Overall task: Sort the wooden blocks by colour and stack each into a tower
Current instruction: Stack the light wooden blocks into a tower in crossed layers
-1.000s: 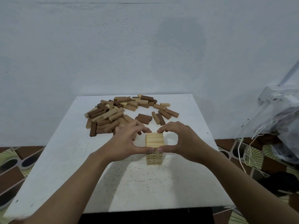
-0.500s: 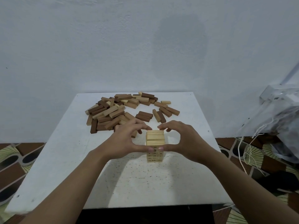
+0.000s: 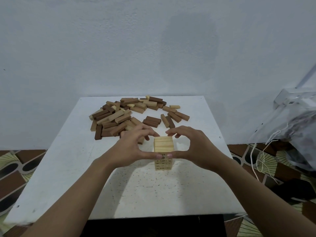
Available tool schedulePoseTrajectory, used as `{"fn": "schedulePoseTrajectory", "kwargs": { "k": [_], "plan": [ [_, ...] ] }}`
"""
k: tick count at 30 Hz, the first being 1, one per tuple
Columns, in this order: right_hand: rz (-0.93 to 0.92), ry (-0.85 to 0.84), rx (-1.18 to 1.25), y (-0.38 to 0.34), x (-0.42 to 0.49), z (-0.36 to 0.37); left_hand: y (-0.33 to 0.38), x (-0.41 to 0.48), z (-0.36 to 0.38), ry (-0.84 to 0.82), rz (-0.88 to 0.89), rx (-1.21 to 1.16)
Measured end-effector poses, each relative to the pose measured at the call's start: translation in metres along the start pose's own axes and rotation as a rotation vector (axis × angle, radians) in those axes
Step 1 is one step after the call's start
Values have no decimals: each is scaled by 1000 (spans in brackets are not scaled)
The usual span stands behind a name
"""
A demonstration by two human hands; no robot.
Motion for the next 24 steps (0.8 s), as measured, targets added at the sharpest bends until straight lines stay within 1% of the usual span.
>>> {"fn": "schedulePoseTrajectory", "kwargs": {
  "k": [15,18,22,24],
  "plan": [
    [34,-4,48,0,-2,2,-2,-4,2,0,-20,21],
    [122,22,132,3,-11,8,-4,-12,5,39,-105,-38],
    [285,78,358,5,-37,27,8,-36,23,203,-282,-272],
    [321,80,474,1,-46,39,15,-52,38,217,-362,-346]
  ]
}}
Point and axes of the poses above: each hand's wrist, its own x-axis towards the middle knuckle, its own z-axis out of the palm, y = z × x, the point moved 2 cm from there along x, towards the middle knuckle, and after that the axes turned 10 degrees about y, right-handed, at the moved point
